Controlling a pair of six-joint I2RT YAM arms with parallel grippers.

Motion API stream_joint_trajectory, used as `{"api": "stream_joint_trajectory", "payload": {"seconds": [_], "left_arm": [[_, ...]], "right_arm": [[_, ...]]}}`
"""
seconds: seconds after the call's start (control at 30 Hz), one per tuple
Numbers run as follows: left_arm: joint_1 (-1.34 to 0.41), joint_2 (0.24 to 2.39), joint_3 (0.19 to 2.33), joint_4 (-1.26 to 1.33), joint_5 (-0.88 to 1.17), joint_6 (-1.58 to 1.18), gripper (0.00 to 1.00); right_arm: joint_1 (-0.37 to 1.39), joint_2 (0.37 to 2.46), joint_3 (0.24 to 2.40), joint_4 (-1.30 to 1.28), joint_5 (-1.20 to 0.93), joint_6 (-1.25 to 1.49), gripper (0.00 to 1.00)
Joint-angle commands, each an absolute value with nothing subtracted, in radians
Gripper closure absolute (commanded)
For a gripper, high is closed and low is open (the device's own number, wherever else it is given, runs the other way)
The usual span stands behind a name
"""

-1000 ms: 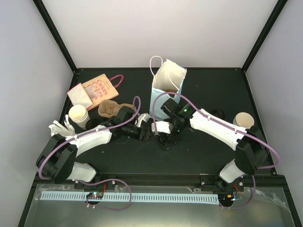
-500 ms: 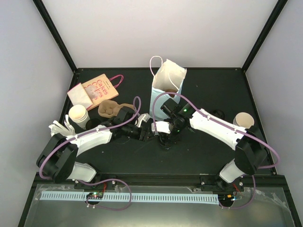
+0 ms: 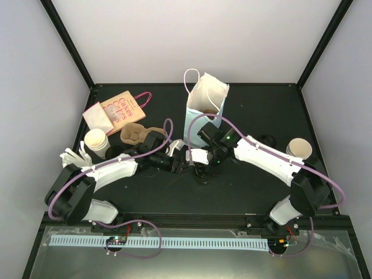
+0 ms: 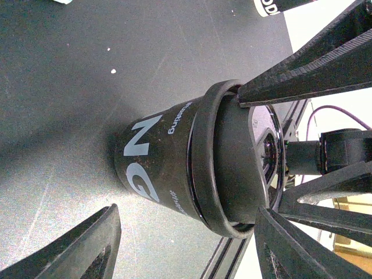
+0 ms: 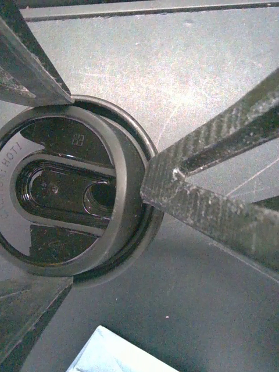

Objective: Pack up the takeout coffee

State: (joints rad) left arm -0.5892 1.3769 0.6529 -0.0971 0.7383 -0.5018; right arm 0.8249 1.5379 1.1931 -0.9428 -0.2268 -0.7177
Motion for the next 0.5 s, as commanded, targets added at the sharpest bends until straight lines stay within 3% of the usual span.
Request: {"api": "stream_joint_trajectory", "payload": {"seconds": [0.0,0.47], "left_arm": [[-0.585,1.391,0.685,-0.089,0.757,-0.502,0.35],[-0.586,1.384,0.685,-0.091,0.749,-0.503,0.35]], "right_arm": [[0.833,1.508,1.173,-0.917,-0.233,-0.666,0.26],[0.857,1.417,1.098,-0.816,-0.198,-0.479,0.27]]}}
